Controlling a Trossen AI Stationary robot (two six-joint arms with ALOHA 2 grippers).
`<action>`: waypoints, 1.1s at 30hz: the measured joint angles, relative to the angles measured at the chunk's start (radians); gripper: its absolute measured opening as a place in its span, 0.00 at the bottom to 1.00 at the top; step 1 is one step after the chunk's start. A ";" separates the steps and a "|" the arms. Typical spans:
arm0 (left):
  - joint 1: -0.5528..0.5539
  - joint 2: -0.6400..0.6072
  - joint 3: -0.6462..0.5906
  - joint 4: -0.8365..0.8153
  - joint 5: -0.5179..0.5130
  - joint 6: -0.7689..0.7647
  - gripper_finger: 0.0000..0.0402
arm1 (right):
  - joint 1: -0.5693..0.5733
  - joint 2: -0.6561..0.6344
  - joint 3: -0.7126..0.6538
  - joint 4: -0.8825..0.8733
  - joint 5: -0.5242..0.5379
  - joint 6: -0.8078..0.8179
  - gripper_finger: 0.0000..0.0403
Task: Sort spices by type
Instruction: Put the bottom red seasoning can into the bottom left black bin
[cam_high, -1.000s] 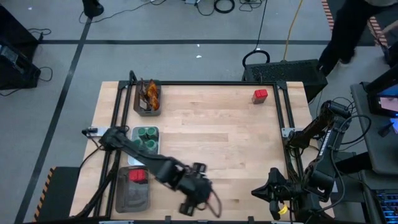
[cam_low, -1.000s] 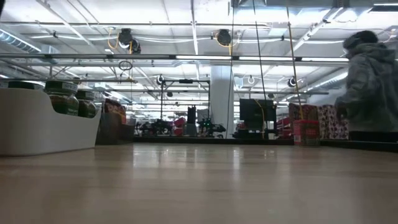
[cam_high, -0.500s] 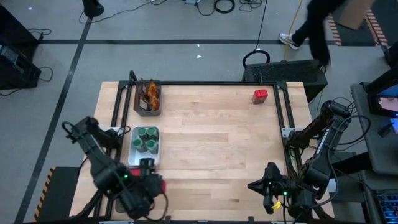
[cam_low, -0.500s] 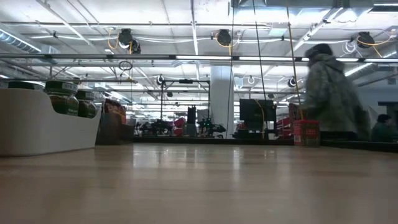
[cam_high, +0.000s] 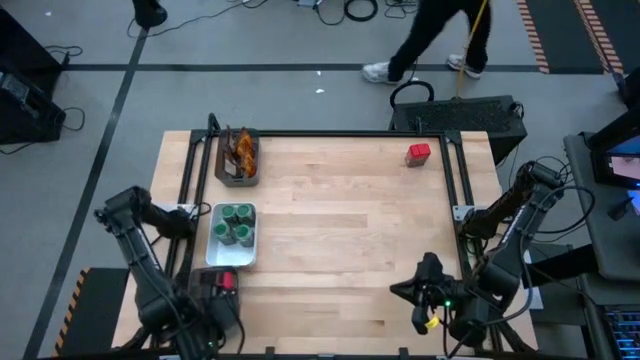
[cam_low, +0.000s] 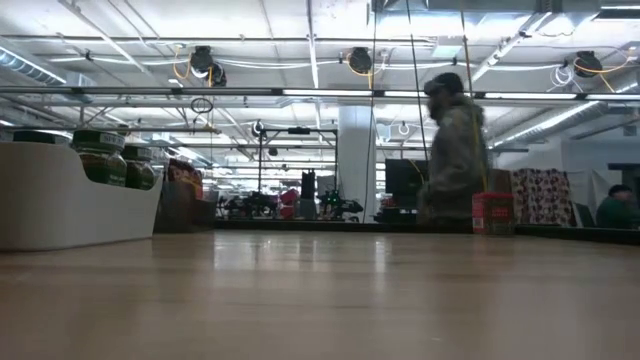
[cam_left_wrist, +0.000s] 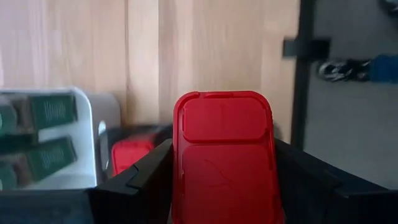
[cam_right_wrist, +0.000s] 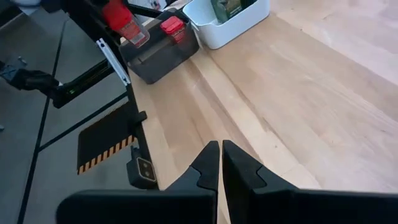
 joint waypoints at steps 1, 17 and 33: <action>-0.011 0.000 -0.018 0.000 0.000 -0.010 0.57 | -0.003 0.000 0.000 0.000 0.000 0.000 0.00; -0.057 -0.215 -0.486 0.344 -0.014 -0.158 0.57 | -0.056 0.000 0.000 0.023 -0.107 -0.013 0.00; -0.061 -0.219 -0.684 0.530 -0.070 -0.130 0.60 | -0.069 0.000 0.000 0.023 -0.135 0.008 0.00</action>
